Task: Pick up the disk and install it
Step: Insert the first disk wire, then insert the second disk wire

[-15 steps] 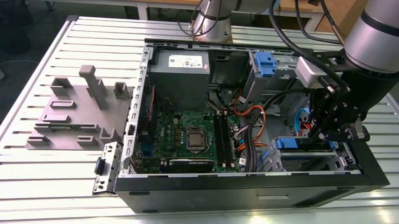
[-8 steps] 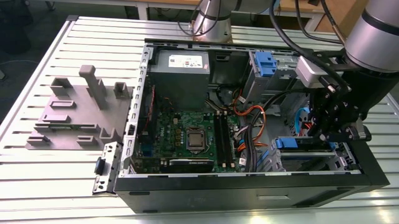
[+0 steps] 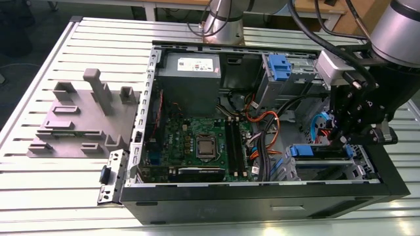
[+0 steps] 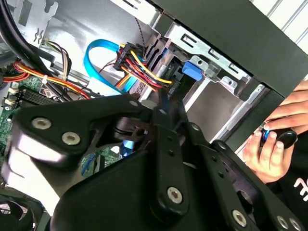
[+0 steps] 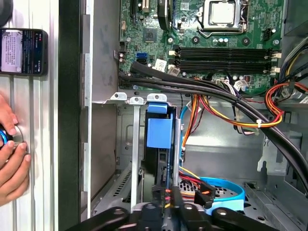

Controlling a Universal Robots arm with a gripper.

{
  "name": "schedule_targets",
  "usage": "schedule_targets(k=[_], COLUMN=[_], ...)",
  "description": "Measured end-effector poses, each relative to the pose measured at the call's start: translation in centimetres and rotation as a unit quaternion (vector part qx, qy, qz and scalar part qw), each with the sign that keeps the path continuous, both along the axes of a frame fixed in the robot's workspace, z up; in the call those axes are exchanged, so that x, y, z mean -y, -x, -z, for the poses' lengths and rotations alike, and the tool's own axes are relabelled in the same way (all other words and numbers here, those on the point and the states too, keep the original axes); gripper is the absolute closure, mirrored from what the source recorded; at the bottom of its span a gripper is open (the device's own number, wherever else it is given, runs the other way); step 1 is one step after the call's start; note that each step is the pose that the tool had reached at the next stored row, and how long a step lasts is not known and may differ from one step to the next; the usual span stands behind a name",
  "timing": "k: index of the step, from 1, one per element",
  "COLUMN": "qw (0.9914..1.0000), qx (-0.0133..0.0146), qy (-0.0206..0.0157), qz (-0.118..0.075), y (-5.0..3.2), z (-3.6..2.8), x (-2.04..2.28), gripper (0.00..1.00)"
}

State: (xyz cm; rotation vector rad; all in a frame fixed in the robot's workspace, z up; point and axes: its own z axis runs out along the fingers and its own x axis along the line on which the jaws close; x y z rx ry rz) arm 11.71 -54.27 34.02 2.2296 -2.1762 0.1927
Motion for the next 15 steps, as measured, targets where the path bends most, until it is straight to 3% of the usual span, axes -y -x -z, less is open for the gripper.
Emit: schedule_targets(k=[1, 3, 15], qw=[1.00000, 1.00000, 1.00000], qx=[0.0000, 0.0000, -0.0003], qy=[0.0000, 0.0001, 0.0001], qz=[0.000, 0.000, 0.000], y=[0.00, 0.00, 0.00], z=[0.00, -0.01, -0.01], x=[0.00, 0.00, 0.00], gripper=[0.77, 0.89, 0.89])
